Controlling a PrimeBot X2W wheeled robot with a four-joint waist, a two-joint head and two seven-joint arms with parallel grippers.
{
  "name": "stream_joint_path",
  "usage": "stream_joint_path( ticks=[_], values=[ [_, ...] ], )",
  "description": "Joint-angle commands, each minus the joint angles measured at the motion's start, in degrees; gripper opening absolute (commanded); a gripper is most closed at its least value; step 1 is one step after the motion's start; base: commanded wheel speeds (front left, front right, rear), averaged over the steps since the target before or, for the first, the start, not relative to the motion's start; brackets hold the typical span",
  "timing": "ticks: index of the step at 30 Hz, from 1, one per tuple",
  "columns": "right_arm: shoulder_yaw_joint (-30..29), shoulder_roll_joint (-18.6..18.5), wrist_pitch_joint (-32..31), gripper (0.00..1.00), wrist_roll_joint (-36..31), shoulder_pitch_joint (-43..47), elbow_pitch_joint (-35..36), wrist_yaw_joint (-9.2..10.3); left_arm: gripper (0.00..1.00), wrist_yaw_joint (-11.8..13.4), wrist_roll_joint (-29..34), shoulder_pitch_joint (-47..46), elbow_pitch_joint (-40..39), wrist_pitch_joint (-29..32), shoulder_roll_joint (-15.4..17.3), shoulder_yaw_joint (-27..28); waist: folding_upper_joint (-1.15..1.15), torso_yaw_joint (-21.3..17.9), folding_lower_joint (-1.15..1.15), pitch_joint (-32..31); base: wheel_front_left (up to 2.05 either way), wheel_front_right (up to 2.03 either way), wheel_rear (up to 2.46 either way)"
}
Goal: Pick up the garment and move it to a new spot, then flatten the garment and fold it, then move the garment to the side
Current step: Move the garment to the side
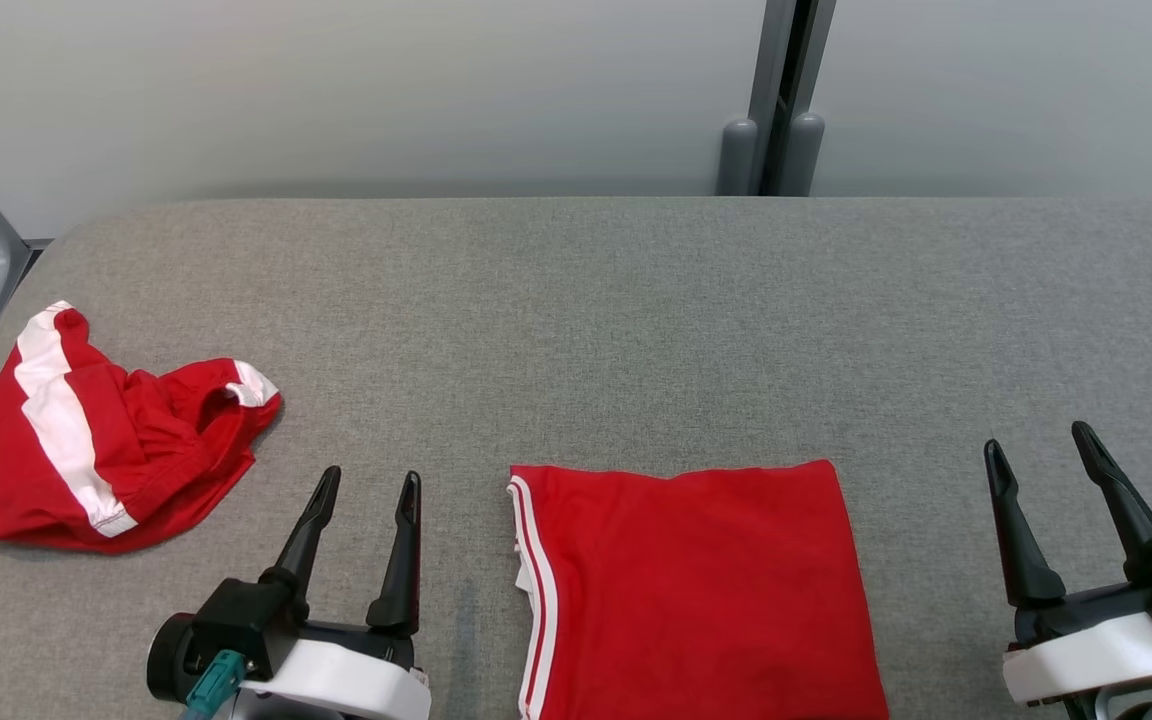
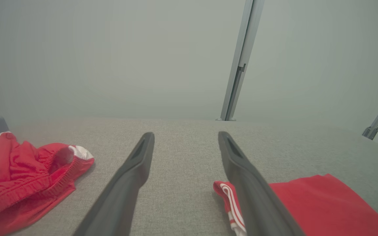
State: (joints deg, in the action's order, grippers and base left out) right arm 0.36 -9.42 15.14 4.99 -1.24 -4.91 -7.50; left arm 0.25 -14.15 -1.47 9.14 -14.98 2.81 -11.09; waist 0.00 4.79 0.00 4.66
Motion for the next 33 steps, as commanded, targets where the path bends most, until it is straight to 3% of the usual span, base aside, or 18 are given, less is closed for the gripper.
stream_joint_path(
  ticks=[1, 7, 13, 33],
  values=[
    [-0.2, -0.4, 0.1, 1.00, 0.1, -0.2, 0.0, 0.02, 1.00, 0.1, -0.1, -0.7, -0.2, -0.2, 0.2, 0.1, 0.00, 0.0, 0.00, 0.0, 0.00, 0.00, 0.00],
    [1.3, -0.4, 0.1, 1.00, 3.4, -0.3, -1.0, 0.02, 1.00, 0.3, -0.2, -1.4, -0.7, -0.2, 0.2, 0.0, 0.00, 0.5, 0.00, 1.2, 0.00, 0.00, 0.00],
    [7.4, -2.5, -0.1, 1.00, 10.6, -1.2, -4.7, 0.01, 1.00, 0.1, 0.1, -1.9, -0.9, -0.2, 0.2, 0.0, 0.00, 1.0, 0.00, 2.8, 0.00, 0.00, 0.00],
    [22.3, -8.3, -15.6, 1.00, 36.3, -5.4, -13.0, 0.00, 1.00, -0.5, 1.6, -4.0, -0.3, -0.2, 0.2, -0.6, 0.00, 2.8, 0.00, 5.3, 0.00, 0.00, 0.00]
  ],
)
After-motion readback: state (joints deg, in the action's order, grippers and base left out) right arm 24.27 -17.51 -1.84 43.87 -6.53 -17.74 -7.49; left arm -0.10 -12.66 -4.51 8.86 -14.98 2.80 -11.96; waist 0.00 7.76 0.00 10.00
